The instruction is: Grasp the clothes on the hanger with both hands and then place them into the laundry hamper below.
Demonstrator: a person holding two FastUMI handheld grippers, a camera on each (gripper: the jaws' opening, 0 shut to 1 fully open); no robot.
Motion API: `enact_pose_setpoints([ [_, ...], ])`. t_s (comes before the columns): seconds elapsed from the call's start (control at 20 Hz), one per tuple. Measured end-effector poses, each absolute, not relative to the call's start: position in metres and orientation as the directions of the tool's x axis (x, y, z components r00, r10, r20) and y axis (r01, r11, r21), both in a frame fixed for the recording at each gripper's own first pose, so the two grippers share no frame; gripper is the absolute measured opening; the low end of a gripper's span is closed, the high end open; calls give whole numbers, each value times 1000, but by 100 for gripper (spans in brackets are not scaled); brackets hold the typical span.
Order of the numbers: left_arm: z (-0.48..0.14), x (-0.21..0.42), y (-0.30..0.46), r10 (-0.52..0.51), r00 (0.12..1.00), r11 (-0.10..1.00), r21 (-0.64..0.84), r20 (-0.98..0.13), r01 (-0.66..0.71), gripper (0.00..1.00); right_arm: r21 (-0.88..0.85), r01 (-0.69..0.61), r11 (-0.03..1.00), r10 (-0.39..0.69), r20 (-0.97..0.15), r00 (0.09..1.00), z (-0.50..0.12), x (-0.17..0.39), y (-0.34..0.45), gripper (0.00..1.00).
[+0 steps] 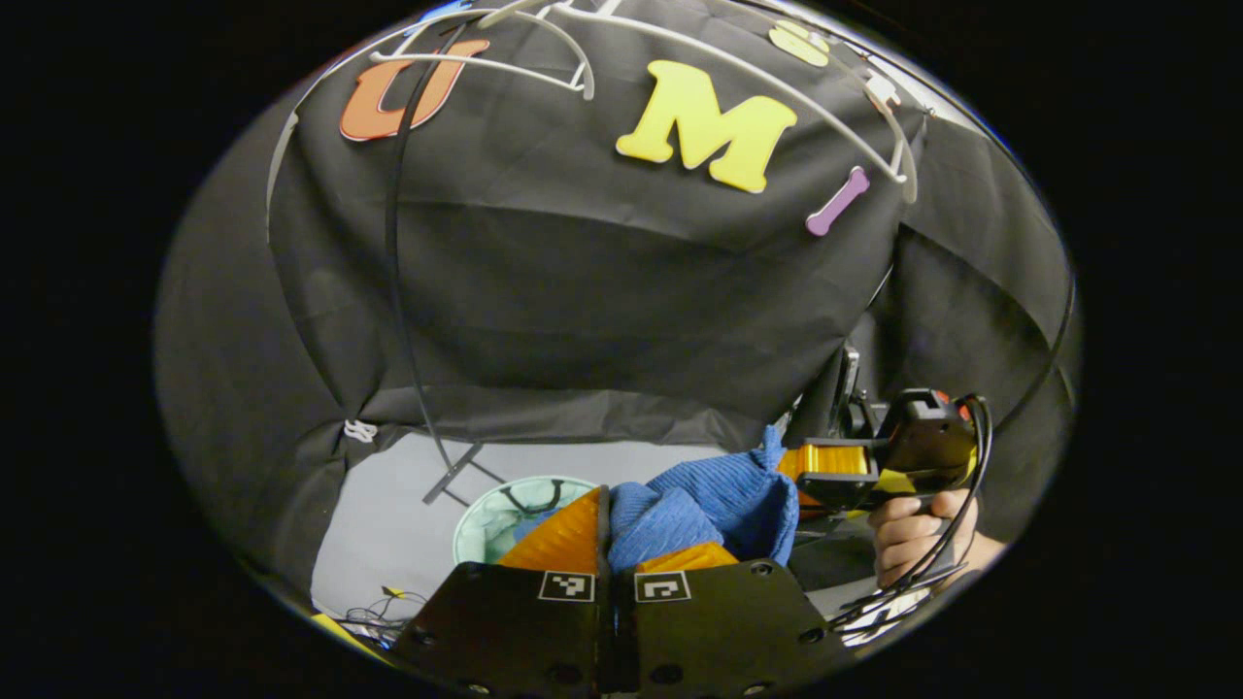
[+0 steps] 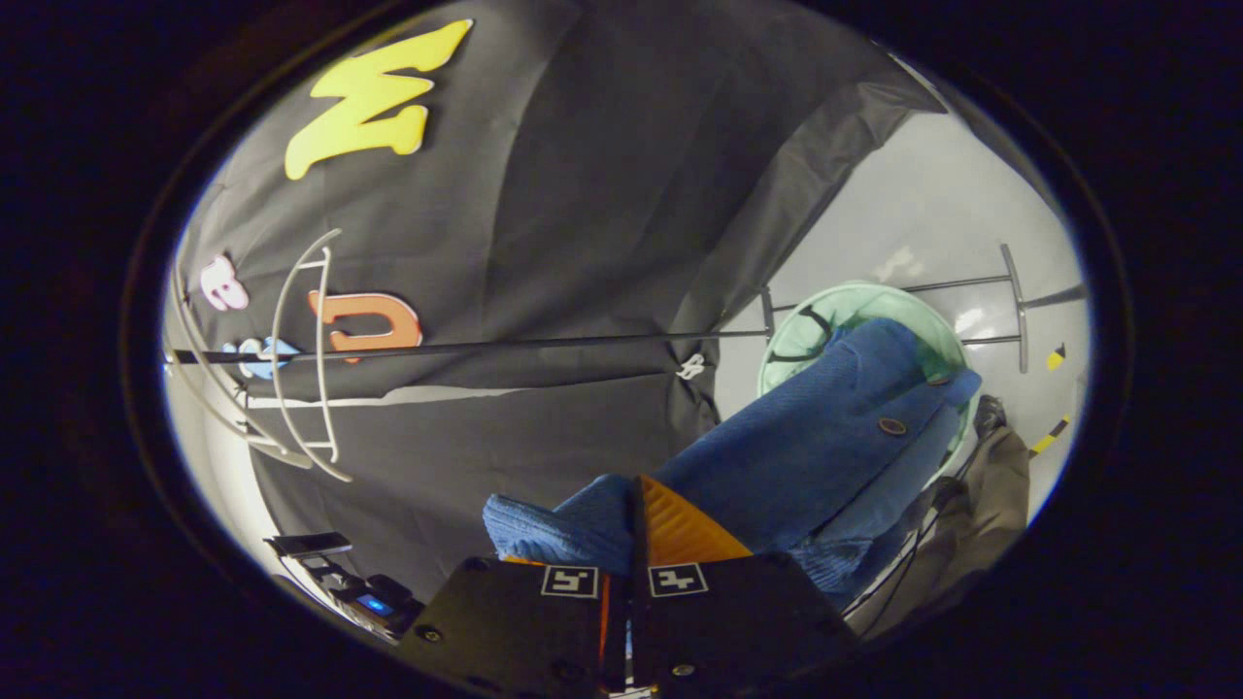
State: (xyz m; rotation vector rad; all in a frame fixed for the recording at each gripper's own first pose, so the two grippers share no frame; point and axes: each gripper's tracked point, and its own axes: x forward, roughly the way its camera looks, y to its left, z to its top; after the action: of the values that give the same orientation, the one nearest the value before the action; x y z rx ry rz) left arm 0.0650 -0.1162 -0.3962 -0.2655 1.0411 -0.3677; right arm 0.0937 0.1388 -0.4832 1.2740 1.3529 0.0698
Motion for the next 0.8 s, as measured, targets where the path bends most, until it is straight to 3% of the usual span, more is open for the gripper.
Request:
enact_pose_setpoints([
  [0.5,-452,52,-92,-313,384,950,-295,-869,105,1,645,577,502,698,-696,170,-511,80,185,6],
  [0.55,-458,51,-89,-301,372,953,-287,-878,92,1,630,575,522,686,-711,157,-517,79,184,6],
  [0.6,-463,49,-90,-297,354,954,-288,-887,81,7,618,572,539,675,-723,147,-522,78,183,6],
  [0.65,-470,46,-92,-298,337,954,-290,-893,74,3,597,564,571,657,-744,122,-530,75,180,6],
  [0.7,-474,43,-94,-295,318,955,-289,-901,70,5,558,557,615,622,-778,93,-540,67,177,6],
  [0.75,-482,33,-95,-285,291,958,-279,-914,62,13,514,539,667,576,-815,64,-554,62,169,6],
  [0.8,-489,29,-88,-270,262,963,-266,-927,50,12,464,512,723,522,-852,36,-564,58,155,7],
])
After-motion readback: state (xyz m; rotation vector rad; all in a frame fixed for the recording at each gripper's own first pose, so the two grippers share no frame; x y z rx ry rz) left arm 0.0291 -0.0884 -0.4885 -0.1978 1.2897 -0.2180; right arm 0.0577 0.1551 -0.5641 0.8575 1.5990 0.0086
